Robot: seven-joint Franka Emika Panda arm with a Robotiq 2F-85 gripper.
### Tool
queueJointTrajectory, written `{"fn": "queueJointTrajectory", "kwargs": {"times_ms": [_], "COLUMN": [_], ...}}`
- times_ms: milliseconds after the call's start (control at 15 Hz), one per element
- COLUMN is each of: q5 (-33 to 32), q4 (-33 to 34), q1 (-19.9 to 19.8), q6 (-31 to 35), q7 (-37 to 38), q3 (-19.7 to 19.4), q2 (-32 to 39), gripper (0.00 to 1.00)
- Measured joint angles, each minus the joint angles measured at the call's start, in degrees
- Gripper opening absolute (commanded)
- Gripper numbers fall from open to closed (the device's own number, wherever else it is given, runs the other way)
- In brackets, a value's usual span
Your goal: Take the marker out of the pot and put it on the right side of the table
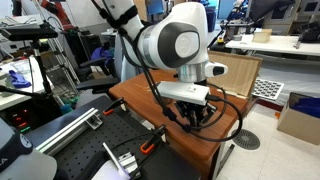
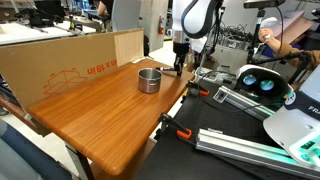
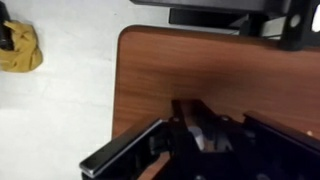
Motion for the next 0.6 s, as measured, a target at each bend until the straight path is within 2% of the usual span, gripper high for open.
{"fn": "queueJointTrajectory", "kwargs": {"times_ms": [133, 200, 333, 600], "q5": [1.4, 2.0, 3.1, 4.3], "q4": [0.9, 1.0, 1.3, 3.0], "q1": [0.0, -0.1, -0.1, -0.3], "q6": [-0.9, -1.1, -1.4, -1.4], "q7": [-1.1, -1.9, -2.8, -4.2], "q3": [0.2, 0.2, 0.3, 0.3], "q2": [0.5, 0.6, 0.7, 2.9], "gripper": [0.05, 0.45, 0.53, 0.82]}}
